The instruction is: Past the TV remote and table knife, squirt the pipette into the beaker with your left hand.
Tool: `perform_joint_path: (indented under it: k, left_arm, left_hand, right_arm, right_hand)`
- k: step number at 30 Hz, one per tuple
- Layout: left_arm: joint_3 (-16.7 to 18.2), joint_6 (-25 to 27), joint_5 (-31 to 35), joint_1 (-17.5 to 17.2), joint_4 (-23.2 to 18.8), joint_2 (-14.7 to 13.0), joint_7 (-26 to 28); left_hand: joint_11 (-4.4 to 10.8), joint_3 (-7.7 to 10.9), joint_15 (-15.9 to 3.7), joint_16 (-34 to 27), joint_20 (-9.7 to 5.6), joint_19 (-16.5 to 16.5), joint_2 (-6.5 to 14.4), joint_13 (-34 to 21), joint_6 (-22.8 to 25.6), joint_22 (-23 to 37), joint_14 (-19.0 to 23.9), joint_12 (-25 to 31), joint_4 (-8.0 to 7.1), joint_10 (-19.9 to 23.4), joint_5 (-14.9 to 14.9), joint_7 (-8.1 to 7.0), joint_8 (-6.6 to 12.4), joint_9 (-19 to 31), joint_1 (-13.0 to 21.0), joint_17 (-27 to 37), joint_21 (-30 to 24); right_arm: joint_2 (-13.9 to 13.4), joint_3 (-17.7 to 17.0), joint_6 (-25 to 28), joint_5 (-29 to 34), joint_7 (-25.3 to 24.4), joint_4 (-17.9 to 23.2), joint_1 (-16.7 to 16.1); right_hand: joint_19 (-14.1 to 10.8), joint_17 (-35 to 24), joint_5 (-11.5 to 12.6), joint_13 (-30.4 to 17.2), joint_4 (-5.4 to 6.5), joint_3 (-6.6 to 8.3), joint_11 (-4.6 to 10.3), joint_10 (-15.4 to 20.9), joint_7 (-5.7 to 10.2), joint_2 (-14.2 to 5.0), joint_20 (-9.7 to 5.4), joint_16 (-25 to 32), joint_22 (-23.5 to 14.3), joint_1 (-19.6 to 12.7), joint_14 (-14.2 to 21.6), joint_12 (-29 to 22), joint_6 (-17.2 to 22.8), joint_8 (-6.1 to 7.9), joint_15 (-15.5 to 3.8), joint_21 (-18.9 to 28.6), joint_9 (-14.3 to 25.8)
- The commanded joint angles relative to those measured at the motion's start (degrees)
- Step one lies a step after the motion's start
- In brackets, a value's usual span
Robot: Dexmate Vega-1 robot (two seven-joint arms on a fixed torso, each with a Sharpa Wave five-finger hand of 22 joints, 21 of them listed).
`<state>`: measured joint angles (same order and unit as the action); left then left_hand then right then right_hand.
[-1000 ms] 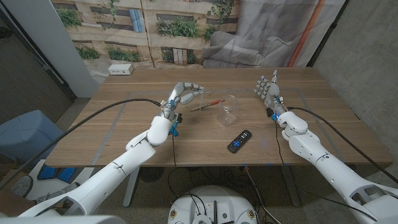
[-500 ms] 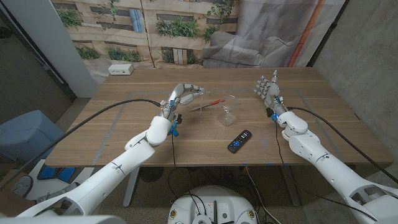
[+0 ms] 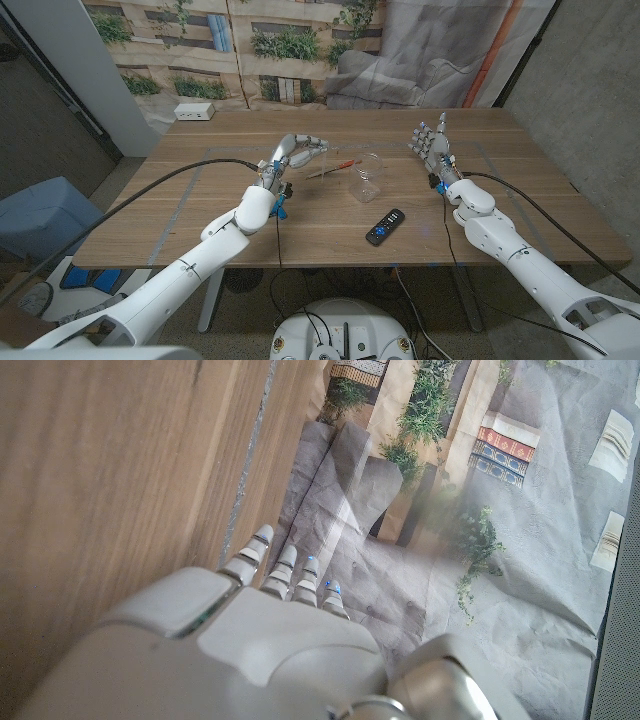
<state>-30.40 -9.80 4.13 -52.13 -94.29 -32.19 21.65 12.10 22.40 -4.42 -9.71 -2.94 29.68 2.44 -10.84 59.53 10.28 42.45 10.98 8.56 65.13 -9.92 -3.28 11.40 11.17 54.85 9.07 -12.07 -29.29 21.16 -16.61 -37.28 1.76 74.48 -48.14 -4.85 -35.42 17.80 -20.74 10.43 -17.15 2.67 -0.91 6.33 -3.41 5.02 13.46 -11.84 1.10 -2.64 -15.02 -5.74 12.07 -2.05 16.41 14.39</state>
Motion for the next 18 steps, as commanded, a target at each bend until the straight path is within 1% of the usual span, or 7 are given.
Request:
perform_joint_path:
  k: [1, 7, 18]
  left_arm:
    - [-0.2, -0.2, -0.5, 0.4, 0.4, -0.1, -0.4]
    - [-0.2, -0.2, -0.6, 0.5, 0.4, 0.0, -0.5]
    - [0.0, -0.2, -0.4, 0.4, -0.2, -0.3, -0.3]
  left_hand:
    - [-0.01, -0.24, -7.61, 0.2, -3.18, -0.1, -0.2, -0.1, -0.7, 0.1, -0.4, -0.1, -0.05, -0.8, 0.1, -0.04, -0.4, 0.1, -1.1, 0.2, -0.1]
    - [0.0, -0.29, -7.55, 0.1, -3.04, -0.3, -0.3, -0.1, -1.2, 0.2, -0.5, -0.1, -0.18, -1.2, 0.1, 0.0, -0.51, 0.1, -1.9, 0.2, 0.0]
    - [-0.01, -0.02, -7.56, 0.2, -2.72, -0.6, -0.3, -0.2, -2.0, 0.2, -0.9, 0.0, 0.05, -2.3, 0.1, 0.13, -0.53, 0.0, -2.8, 0.2, 0.0]
  right_arm:
    - [0.0, 0.0, 0.0, 0.0, 0.0, 0.0, 0.0]
    - [0.0, 0.0, 0.0, 0.0, 0.0, 0.0, 0.0]
    - [0.0, 0.0, 0.0, 0.0, 0.0, 0.0, 0.0]
  right_hand:
    - [-0.2, -0.3, 0.3, -0.2, 0.03, -0.37, 0.26, -0.2, 0.51, -3.32, 0.0, 0.1, -0.3, 0.0, -0.6, -0.2, 0.2, 0.38, -4.46, 0.2, 0.2]
    - [-0.2, -0.3, 0.3, -0.2, 0.02, -0.38, 0.32, -0.2, 0.52, -3.32, 0.01, 0.2, -0.3, 0.0, -0.6, -0.2, 0.2, 0.38, -4.49, 0.2, 0.2]
    - [-0.2, -0.3, 0.3, -0.2, 0.03, -0.37, 0.19, -0.2, 0.51, -3.33, 0.04, 0.1, -0.3, 0.0, -0.6, -0.2, 0.1, 0.37, -4.53, 0.2, 0.2]
